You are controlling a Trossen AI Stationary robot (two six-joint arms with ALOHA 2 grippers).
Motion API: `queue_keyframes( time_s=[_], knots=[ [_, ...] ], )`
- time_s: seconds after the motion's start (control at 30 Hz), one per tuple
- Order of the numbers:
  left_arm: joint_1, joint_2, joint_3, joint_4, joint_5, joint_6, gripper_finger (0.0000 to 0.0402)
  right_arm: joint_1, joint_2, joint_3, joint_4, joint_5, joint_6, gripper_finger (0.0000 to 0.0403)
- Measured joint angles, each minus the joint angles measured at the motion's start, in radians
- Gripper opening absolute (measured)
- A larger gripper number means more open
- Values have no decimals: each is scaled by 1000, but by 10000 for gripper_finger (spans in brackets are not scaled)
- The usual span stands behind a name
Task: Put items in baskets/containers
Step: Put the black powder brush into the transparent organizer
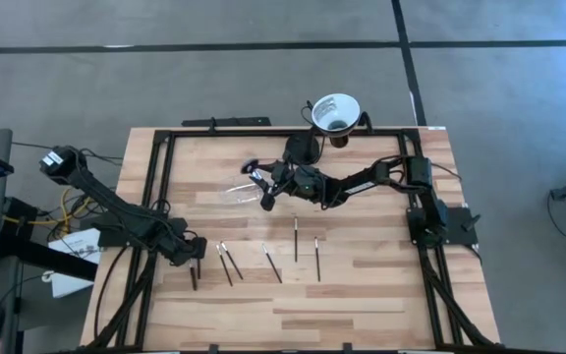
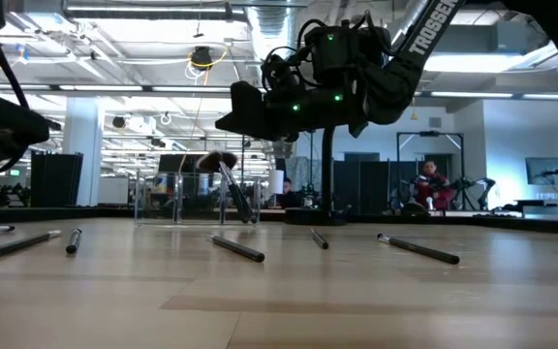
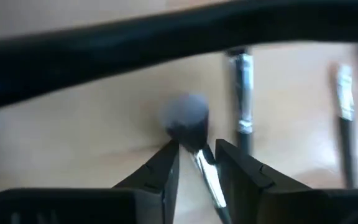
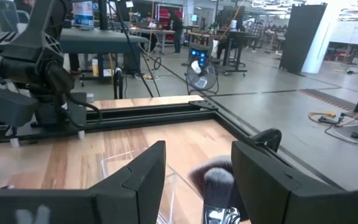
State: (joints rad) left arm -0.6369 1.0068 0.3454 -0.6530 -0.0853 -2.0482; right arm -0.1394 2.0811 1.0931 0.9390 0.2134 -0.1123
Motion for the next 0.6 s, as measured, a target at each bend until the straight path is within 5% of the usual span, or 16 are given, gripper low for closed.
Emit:
queue_keyframes(
  time_s=[0.2, 0.37, 0.6],
  knots=[
    [-1, 13, -29, 13, -7, 20, 88, 0, 0, 0, -4, 0, 0, 173],
    [-1, 5, -32, 7, -9, 59, 30, 1, 0, 0, -4, -5, 0, 173],
    [-2, -13, -22, 10, -48, 110, 30, 43, -14, -2, 6, -6, -83, 173]
  ],
)
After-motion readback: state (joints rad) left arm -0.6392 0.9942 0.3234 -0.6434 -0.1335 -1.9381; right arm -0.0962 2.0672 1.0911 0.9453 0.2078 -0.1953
